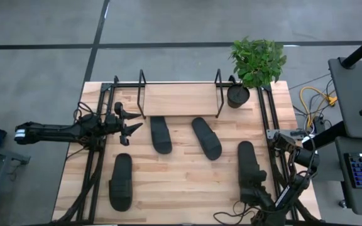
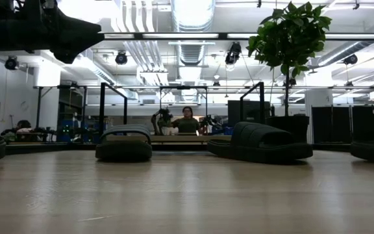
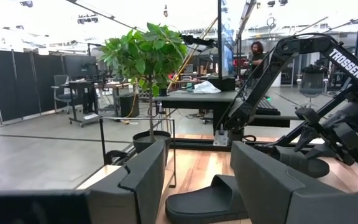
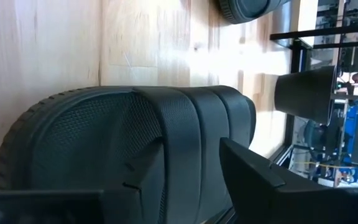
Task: Pick and place slides into the shelf
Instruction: Put the bottom right black slides on the shelf
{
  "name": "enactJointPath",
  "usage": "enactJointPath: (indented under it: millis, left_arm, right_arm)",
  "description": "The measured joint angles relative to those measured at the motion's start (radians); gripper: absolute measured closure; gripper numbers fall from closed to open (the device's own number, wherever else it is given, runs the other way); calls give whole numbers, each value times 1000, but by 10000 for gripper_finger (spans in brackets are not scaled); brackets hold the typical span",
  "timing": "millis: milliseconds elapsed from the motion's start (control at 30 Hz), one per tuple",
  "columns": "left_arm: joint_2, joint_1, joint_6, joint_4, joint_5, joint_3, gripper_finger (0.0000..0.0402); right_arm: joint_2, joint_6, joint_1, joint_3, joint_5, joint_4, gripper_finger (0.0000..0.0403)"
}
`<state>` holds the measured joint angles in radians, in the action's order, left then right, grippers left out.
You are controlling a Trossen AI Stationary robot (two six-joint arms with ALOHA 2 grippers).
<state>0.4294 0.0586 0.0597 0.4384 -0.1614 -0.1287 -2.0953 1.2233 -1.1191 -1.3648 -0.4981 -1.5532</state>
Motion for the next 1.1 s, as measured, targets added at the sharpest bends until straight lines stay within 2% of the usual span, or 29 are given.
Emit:
enactJointPath:
  millis: [200, 467, 1100]
  left_arm:
    - [-3, 0, -1, 0, 0, 0, 230]
    - [-4, 0, -1, 4, 1, 1, 230]
    - [-12, 0, -1, 0, 1, 1, 230]
  right_arm:
    - [0, 31, 0, 0, 0, 0, 306]
    - [2, 28, 0, 0, -1, 0, 387]
    - [2, 24, 0, 0, -1, 1, 394]
